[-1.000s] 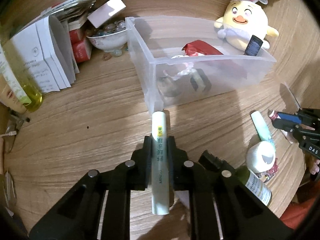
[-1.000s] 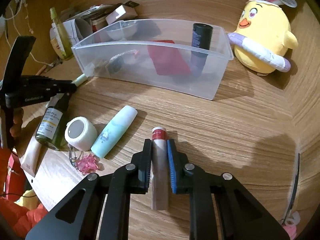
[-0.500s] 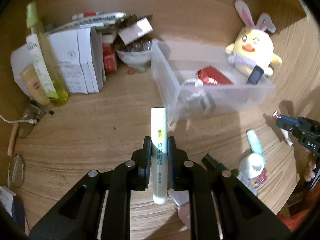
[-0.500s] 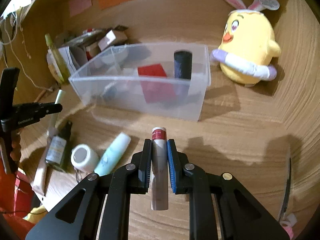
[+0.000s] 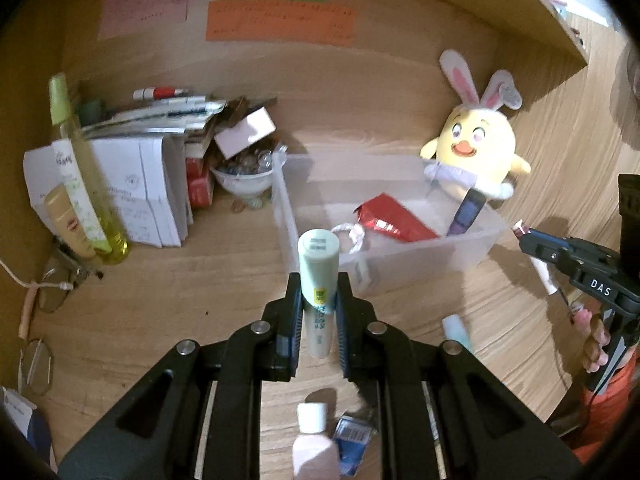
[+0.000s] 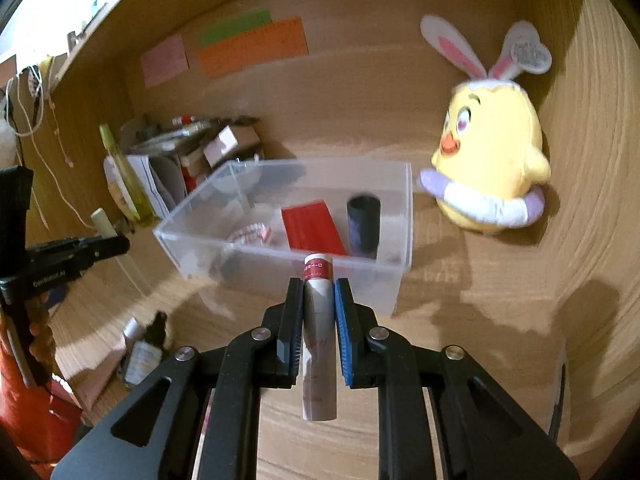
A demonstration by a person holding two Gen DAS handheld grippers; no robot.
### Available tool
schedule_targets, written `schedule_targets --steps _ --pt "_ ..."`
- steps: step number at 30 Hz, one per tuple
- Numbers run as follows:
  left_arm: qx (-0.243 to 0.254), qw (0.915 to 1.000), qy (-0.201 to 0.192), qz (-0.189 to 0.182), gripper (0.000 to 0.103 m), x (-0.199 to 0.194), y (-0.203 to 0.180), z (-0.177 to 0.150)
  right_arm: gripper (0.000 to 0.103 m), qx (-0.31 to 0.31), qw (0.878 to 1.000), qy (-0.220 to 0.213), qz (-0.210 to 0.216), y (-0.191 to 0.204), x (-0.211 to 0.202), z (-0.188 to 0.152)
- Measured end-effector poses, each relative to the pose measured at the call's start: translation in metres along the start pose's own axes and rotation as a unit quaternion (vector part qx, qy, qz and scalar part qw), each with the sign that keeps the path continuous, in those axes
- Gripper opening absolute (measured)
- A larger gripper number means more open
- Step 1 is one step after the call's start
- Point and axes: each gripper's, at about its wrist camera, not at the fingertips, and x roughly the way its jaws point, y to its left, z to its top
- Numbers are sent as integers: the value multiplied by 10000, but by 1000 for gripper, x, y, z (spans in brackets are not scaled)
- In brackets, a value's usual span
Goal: Organize objects
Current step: 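Carry the highlighter and red-capped tube over the plastic box with both tools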
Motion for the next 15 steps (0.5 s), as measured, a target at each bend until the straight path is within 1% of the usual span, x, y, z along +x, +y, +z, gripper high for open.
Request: schedule_targets --steps 4,15 --pt "-25 9999 -141 -79 15 -4 -4 10 14 -43 9998 -198 28 2 -3 13" --pt "-7 9987 -465 -218 15 -10 -15 36 14 -149 9986 -497 70 7 -1 46"
